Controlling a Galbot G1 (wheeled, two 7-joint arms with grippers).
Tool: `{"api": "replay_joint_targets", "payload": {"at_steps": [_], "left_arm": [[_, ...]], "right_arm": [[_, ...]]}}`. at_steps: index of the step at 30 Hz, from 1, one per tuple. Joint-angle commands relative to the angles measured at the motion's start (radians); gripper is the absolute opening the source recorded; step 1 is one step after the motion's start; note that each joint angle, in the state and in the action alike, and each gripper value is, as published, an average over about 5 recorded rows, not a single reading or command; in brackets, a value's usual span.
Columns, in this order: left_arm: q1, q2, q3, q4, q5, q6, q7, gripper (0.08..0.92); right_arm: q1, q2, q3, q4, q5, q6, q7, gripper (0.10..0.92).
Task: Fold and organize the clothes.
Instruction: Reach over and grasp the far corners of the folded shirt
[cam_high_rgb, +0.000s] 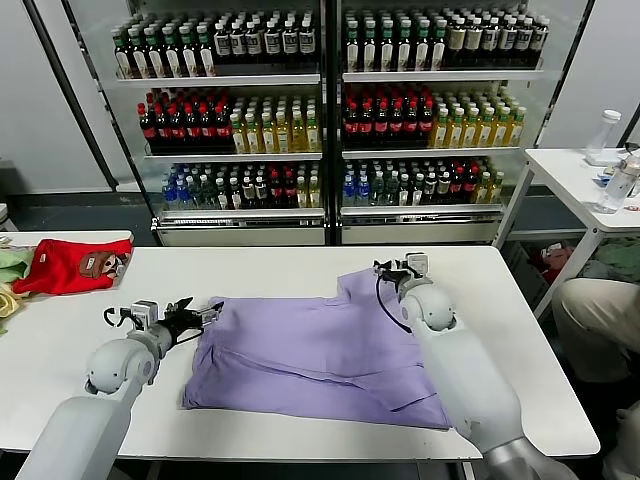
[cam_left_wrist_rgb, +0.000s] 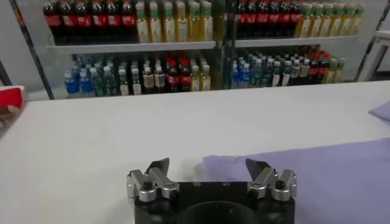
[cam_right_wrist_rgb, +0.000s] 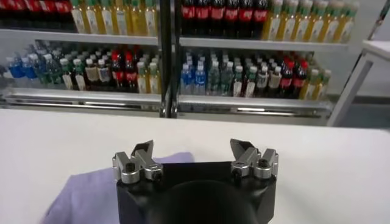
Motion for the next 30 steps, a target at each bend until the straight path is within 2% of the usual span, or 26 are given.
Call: {"api": "replay_joint_targets", "payload": {"at_steps": [1,19,24,30], "left_arm": [[-0.089,-0.013,0.036,0.165,0.047,-0.011,0.051,0.823],[-0.08,-0.022,0.037,0.137,0.06,-0.009,0.071,0.823],[-0.068,-0.023,0.038,0.122,0.064,-0.013,0.083,0.805],[-0.063,-0.029,0.04,0.121,0.068,-0.016,0.086,0.654]], "right_arm": [[0.059,0.056,-0.01,-0.126,-0.018,0.011,-0.005,0.823],[0.054,0.055,0.006,-0.132,0.018,-0.009,0.083,0.81],[0.039,0.04,0.008,-0.109,0.028,-0.006,0.077,0.696],[0.034,0.041,0.018,-0.116,0.025,0.008,0.056,0.524]]}}
